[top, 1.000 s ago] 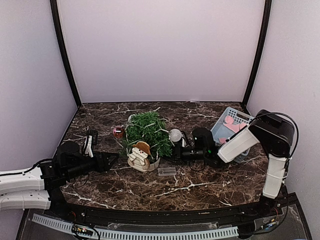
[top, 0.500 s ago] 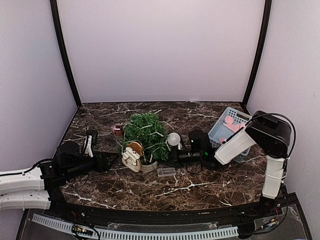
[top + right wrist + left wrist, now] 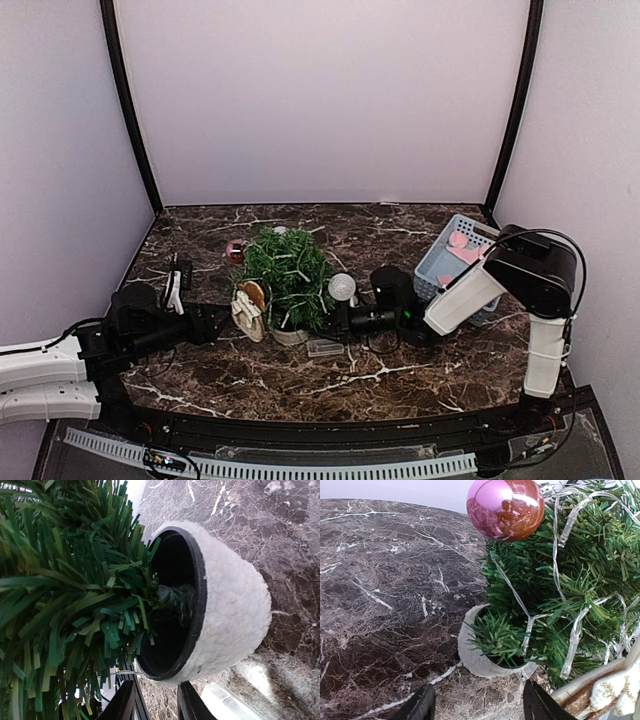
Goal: Decorate the small christmas tree
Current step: Turn around the Christmas tree at the bin, then pick up the ornament ball from the bin.
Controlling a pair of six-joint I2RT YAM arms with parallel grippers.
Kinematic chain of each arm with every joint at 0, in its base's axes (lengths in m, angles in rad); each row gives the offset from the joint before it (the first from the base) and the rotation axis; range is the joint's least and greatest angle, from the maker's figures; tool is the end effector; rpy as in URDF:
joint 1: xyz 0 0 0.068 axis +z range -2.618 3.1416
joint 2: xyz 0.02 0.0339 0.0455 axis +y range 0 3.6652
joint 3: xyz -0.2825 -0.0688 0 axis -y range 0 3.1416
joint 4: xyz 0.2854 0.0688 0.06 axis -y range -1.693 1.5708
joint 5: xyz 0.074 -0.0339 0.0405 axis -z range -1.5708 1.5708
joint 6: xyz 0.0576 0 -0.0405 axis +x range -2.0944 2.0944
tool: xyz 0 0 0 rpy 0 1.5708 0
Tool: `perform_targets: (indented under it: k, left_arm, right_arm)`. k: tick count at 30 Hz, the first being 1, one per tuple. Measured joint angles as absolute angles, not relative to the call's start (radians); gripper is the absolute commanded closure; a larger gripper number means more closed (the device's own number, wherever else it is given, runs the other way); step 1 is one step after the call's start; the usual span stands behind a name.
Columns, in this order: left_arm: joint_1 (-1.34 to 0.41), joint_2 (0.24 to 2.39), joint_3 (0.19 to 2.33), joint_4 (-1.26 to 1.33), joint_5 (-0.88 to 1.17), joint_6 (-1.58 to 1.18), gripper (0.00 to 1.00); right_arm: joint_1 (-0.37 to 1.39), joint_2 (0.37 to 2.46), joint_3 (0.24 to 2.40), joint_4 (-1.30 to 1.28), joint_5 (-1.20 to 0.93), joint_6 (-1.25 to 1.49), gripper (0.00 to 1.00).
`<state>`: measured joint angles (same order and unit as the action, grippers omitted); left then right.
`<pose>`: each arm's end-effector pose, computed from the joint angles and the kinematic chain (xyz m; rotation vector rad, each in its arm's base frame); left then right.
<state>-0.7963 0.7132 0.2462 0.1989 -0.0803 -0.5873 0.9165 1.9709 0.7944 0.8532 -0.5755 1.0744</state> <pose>0.1536 -0.1504 0.1886 0.1427 1.9284 -0.8802 0.2253 0.3452 0.0944 -0.3050 2.3168 1.7479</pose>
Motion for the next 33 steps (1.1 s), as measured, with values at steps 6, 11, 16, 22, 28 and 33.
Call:
perform_targets:
  k: [6,11,16,22,28,33]
  left_arm:
    - [-0.796,0.659,0.246,0.123,-0.142,-0.611,0.36]
    - [-0.796,0.569,0.247,-0.009,-0.225,-0.645,0.31]
    - [-0.796,0.527,0.286,-0.146,-0.288,-0.654,0.24]
    - [-0.732,0.585,0.445,-0.280,-0.326,-0.602,0.20]
    - [-0.590,0.704,0.651,-0.364,-0.305,-0.454,0.16]
    - [-0.453,0.788,0.789,-0.376,-0.217,-0.337,0.16]
  right_arm:
    - [0.916,1.925,0.743,0.849,-0.540,1.071,0.56]
    - [0.903,1.821,0.625,0.828,-0.490,1.071,0.50]
    - [0.872,1.691,0.521,0.762,-0.440,1.058,0.47]
    - [0.836,1.452,0.484,0.507,-0.339,0.966,0.37]
    - [0.658,1.075,0.535,0.136,-0.233,0.798,0.24]
    - [0.473,1.021,0.735,-0.141,-0.141,0.632,0.23]
